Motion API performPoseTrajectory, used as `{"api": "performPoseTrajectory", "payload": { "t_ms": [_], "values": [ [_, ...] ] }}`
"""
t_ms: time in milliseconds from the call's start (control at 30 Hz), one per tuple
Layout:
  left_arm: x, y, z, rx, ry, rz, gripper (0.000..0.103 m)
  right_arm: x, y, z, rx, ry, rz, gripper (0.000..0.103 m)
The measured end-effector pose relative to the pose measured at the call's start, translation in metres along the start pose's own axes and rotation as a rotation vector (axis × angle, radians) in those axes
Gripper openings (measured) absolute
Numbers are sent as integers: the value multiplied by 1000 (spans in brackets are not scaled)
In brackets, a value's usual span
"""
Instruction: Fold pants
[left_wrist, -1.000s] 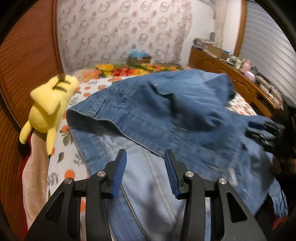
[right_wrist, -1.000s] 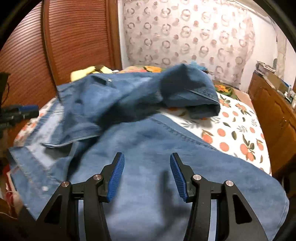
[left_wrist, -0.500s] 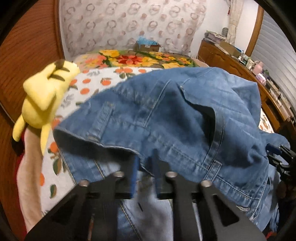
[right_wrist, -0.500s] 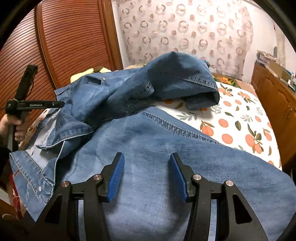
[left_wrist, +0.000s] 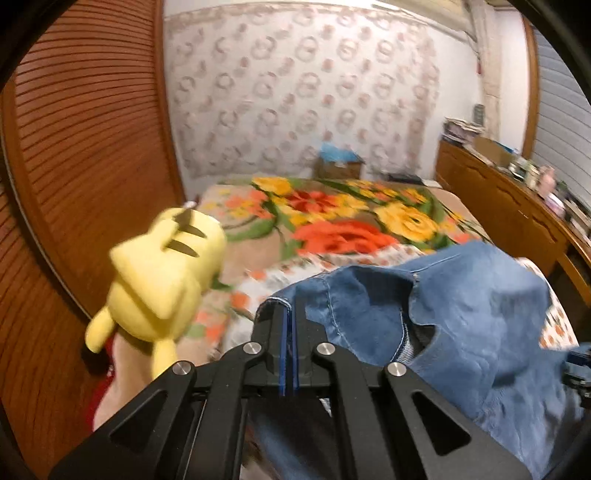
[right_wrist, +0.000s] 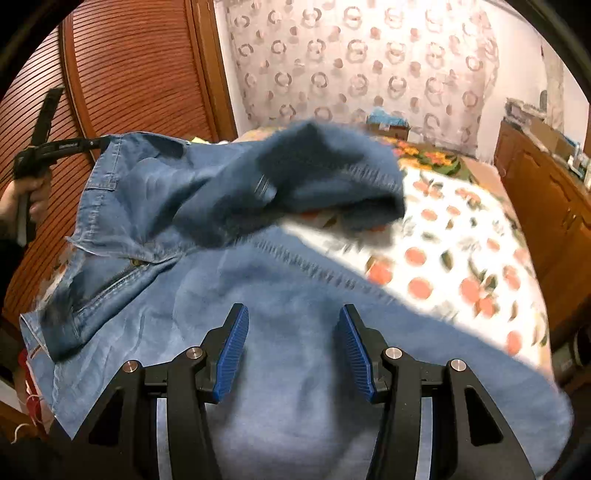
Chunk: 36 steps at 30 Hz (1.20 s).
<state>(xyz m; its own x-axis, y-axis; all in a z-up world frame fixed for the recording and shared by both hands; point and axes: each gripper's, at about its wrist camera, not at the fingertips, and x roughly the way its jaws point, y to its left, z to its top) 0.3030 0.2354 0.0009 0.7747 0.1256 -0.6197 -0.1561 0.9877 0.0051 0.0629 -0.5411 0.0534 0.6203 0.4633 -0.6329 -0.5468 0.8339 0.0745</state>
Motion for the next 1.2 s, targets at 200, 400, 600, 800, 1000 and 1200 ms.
{"api": "performPoseTrajectory", "payload": {
  "t_ms": [200, 400, 600, 800, 1000, 1200],
  "values": [
    [30, 8, -1, 19, 52, 14, 5, 2, -35, 30, 8, -8, -58, 53],
    [34, -2, -20, 49, 79, -25, 31, 22, -57, 49, 46, 9, -58, 53],
    [8, -12, -45, 67, 78, -103, 45, 49, -65, 58, 42, 46, -65, 53],
    [-15, -25, -64, 65, 69, -115, 46, 65, -68, 64, 36, 90, -58, 53],
    [-23, -84, -56, 97, 71, -218, 46, 78, -77, 71, 57, 109, -18, 53],
    [-14, -171, -48, 190, 77, -357, 46, 93, -79, 75, 54, 118, 6, 39]
  ]
}}
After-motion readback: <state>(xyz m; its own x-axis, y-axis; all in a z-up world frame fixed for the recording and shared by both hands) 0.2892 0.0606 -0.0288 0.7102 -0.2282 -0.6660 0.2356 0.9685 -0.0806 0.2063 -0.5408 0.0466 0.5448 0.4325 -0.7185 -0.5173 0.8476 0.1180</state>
